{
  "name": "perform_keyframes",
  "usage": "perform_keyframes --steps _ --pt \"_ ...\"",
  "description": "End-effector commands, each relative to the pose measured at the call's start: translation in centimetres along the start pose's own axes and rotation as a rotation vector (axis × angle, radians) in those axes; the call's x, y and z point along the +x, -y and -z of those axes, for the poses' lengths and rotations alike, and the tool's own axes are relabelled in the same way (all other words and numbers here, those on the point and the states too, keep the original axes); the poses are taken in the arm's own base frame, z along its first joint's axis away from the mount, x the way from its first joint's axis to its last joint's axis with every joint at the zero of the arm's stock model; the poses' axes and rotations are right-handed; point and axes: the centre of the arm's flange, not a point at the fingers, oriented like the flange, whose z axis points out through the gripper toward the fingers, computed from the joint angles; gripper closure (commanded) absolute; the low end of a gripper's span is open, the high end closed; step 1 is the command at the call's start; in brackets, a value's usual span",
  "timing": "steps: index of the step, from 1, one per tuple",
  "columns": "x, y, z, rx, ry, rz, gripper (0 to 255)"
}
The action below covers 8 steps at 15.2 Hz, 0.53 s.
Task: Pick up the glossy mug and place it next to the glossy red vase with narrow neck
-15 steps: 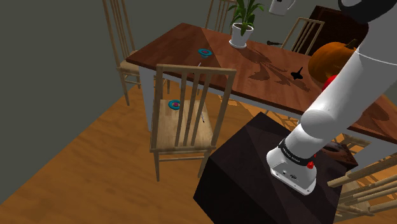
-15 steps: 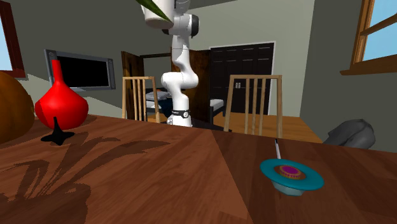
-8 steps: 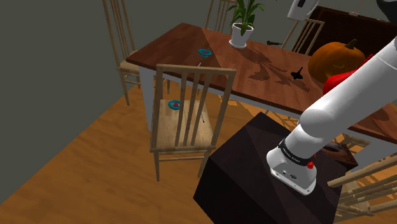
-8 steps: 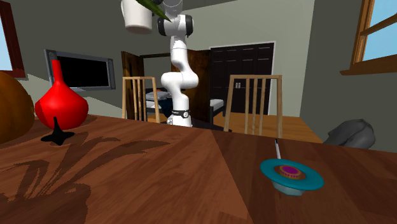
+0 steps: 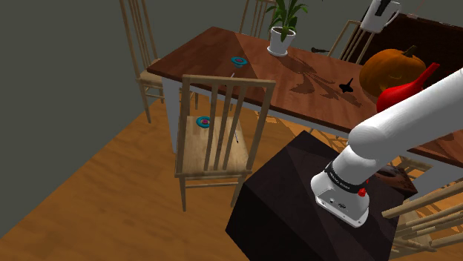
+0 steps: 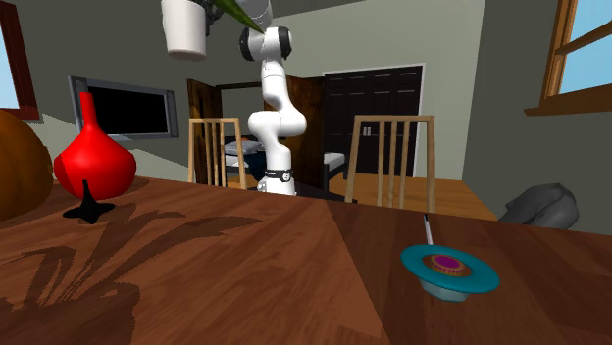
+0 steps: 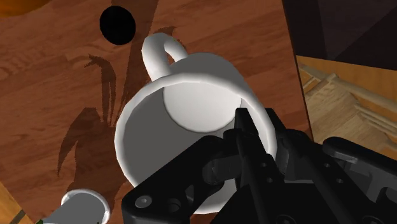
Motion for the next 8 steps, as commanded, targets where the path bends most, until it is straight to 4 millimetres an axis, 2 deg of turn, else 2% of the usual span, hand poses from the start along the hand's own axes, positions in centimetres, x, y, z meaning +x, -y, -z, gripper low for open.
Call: perform_keyframes --steps 1,8 --pt "-2.5 -0.5 0.0 0.000 0.000 0.001 255" --pt "-11.6 -2.1 -0.6 0.000 0.000 0.001 255"
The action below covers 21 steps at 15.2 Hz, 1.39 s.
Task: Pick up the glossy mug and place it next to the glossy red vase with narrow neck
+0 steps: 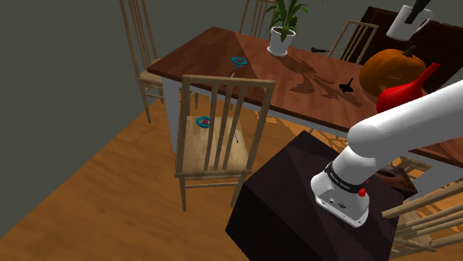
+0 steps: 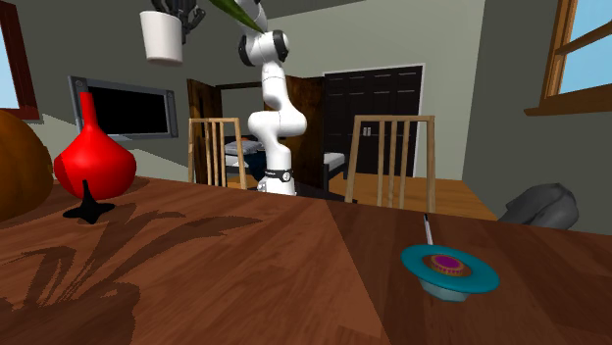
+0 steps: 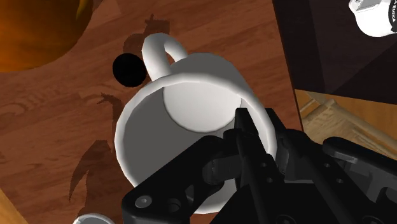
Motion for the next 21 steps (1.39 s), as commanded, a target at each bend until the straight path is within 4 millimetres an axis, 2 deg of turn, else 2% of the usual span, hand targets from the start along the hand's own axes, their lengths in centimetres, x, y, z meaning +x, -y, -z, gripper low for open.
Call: perform_keyframes --steps 1,3,4,21 --pt "-2.7 -0.6 0.0 0.000 0.000 0.002 255" --pt "-5.3 -1.1 -0.2 0.000 0.000 0.002 255" --pt "-5.6 -1.2 -0.2 0.000 0.000 0.002 255" --pt "-5.2 -0.6 -9.2 0.000 0.000 0.002 255"
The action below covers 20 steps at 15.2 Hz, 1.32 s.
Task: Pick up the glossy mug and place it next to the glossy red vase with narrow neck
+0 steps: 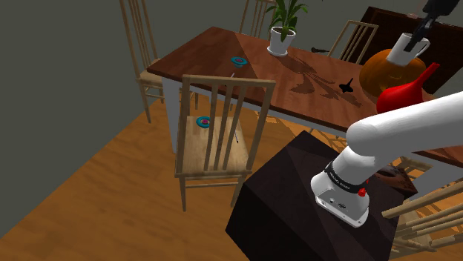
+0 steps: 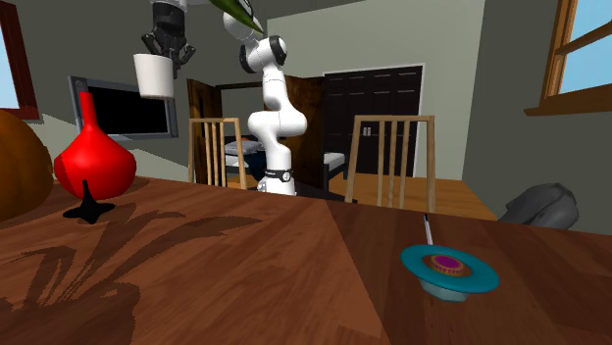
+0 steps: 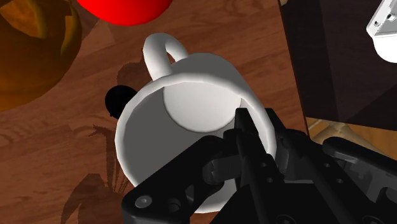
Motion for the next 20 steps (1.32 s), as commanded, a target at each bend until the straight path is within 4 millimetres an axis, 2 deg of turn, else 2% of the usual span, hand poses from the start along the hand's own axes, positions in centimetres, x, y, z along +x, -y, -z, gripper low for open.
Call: perform_keyframes --steps 1,20 --pt "0.0 0.1 -1.0 -0.001 0.000 0.000 255" --pt "0.5 0.6 -11.0 -0.001 0.000 0.000 255"
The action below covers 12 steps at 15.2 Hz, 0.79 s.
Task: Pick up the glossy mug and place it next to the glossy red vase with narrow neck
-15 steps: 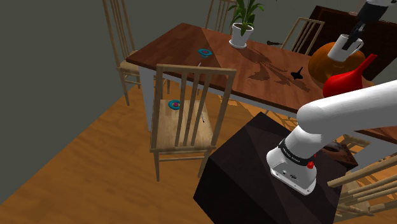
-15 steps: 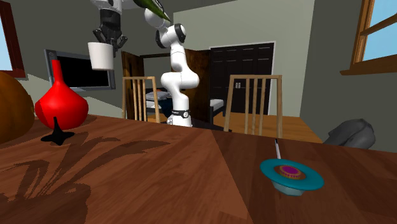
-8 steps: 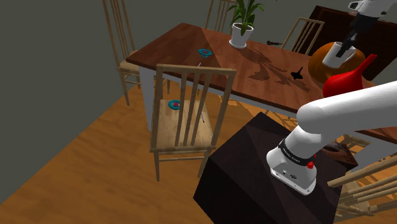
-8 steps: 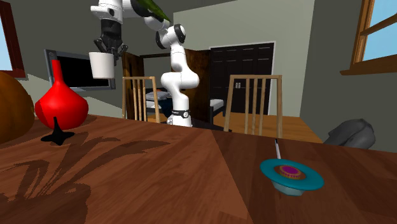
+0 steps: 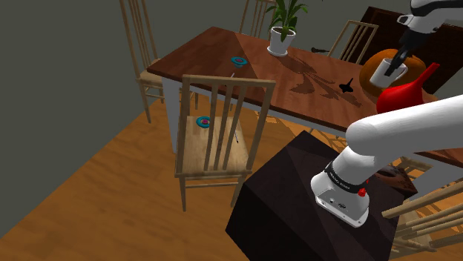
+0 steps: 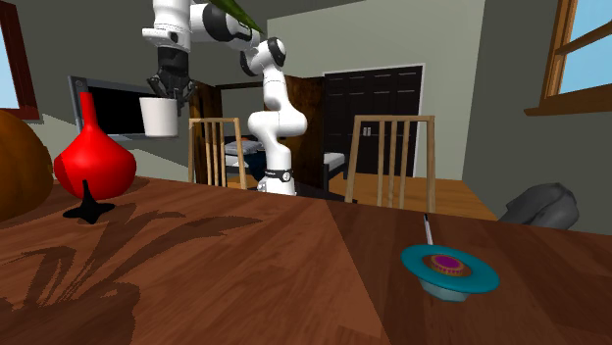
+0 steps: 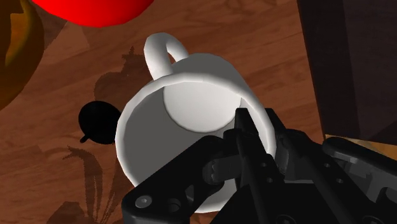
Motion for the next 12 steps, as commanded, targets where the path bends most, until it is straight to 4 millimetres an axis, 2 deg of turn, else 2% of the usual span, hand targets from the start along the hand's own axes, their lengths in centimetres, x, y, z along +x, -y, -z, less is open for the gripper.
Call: perform_keyframes --steps 1,12 --pt "0.0 0.0 -1.1 -0.001 0.000 0.000 255" --pt "0.3 0.4 -6.9 -0.001 0.000 0.000 255"
